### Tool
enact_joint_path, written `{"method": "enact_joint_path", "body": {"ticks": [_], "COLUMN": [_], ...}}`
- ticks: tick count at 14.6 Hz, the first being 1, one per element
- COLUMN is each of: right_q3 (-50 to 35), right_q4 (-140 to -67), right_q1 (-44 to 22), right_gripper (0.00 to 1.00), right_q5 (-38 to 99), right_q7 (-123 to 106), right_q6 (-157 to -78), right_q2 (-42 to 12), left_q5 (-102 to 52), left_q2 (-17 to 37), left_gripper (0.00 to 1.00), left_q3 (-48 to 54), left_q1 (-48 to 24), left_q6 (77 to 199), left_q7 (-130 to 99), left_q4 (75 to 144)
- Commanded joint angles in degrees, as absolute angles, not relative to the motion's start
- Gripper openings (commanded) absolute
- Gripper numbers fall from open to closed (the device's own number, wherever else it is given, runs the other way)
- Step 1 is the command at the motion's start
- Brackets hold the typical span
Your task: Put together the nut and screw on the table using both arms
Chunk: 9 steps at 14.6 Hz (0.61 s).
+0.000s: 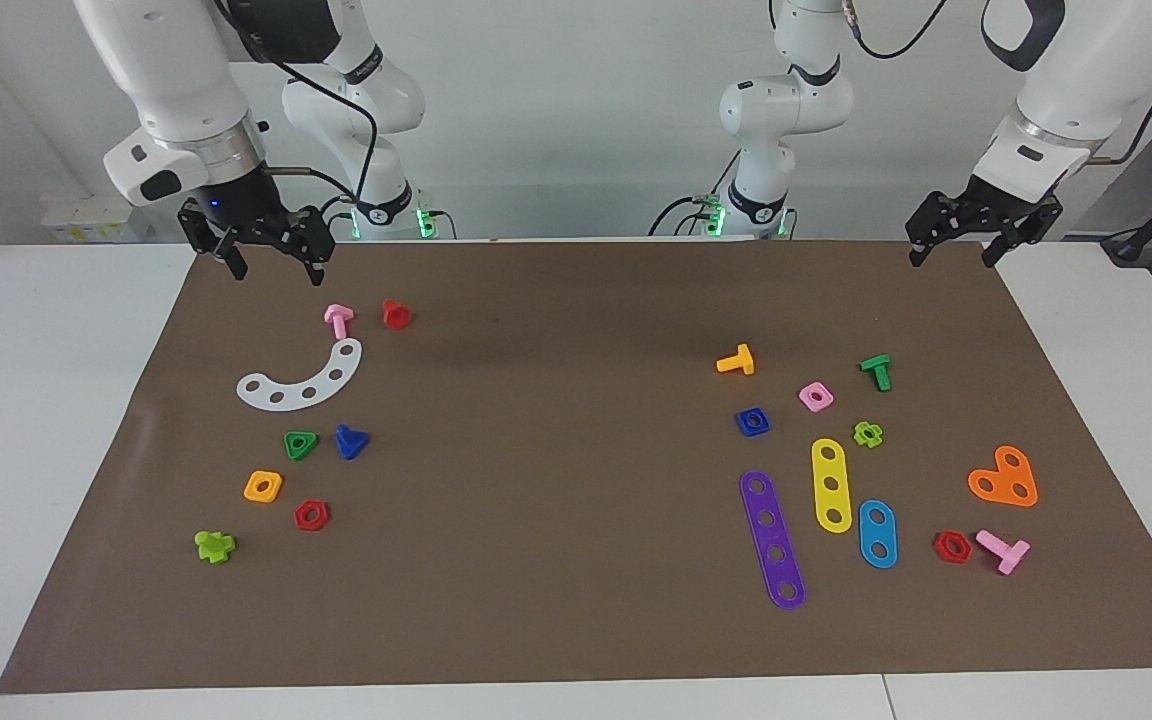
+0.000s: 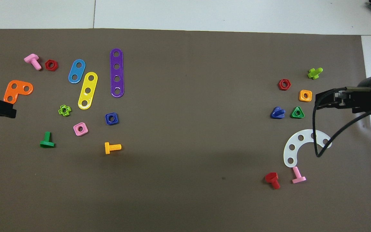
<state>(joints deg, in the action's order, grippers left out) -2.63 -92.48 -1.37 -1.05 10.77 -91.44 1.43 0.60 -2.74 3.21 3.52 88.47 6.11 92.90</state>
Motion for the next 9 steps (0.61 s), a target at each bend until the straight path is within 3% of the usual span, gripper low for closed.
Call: {"method": "enact_joint_path", "body": {"ticks": [1, 9], "right_q3": [-3.0, -2.4], "right_q4": [-93.1, -93.1], "right_q1": [-0.9, 1.2], "right_gripper": [1.00, 1.00], "right_q5": [-1.1, 0.5], "right_q7": [11.7, 8.5], "right_q6": [-90.9, -91.7], "right_q2": [1.9, 1.9], "left_q5": [-0.2, -0.2], "left_q2": [-2.6, -2.6], "left_gripper": [1.00, 1.00], "left_q3": [3.3, 3.3], "left_q1": [4.0, 4.0], "left_q6": [88.1, 88.1], "left_q7": [5.9, 5.9], "left_q4": [92.4, 92.4]}}
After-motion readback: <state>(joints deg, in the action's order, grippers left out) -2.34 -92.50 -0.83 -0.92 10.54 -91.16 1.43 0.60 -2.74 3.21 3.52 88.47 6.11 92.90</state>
